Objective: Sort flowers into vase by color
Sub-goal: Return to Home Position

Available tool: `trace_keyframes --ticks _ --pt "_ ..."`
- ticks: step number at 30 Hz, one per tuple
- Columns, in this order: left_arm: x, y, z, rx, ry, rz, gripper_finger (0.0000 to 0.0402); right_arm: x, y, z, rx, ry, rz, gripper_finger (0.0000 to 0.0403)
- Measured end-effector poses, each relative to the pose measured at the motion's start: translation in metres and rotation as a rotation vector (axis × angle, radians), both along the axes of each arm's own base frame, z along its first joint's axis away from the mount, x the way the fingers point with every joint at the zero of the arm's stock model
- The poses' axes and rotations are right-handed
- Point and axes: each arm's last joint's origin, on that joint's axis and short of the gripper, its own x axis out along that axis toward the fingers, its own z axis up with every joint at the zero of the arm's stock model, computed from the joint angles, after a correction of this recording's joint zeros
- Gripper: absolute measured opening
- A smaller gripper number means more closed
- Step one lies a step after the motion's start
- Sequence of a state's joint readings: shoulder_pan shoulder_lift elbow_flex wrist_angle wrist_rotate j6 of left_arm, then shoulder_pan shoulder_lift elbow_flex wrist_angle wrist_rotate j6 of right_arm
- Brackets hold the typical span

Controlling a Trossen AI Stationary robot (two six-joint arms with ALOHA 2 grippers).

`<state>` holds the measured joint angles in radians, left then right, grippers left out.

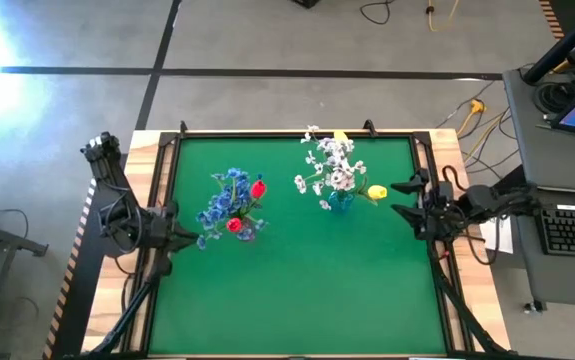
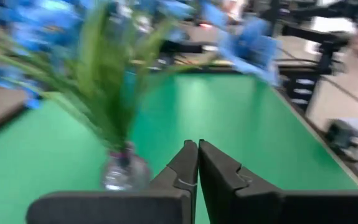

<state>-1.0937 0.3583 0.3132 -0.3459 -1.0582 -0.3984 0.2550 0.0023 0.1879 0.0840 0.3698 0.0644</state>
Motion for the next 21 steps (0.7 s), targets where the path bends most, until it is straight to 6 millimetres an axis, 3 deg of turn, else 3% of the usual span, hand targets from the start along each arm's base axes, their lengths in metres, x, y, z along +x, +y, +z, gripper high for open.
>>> trace_keyframes --ticks 7,17,21 --pt "0.007 0.011 0.000 0.014 -0.007 0.108 0.0000 0.007 -0.001 -0.019 -0.007 0.017 -0.098 0.0270" --pt "0.021 0.030 -0.006 0.038 0.020 0.321 0.0000 0.007 -0.001 -0.017 -0.040 -0.010 -0.118 0.0269" --pt "0.027 0.034 -0.005 0.066 0.035 0.328 0.0000 0.008 -0.001 -0.020 -0.043 -0.005 -0.112 0.0265"
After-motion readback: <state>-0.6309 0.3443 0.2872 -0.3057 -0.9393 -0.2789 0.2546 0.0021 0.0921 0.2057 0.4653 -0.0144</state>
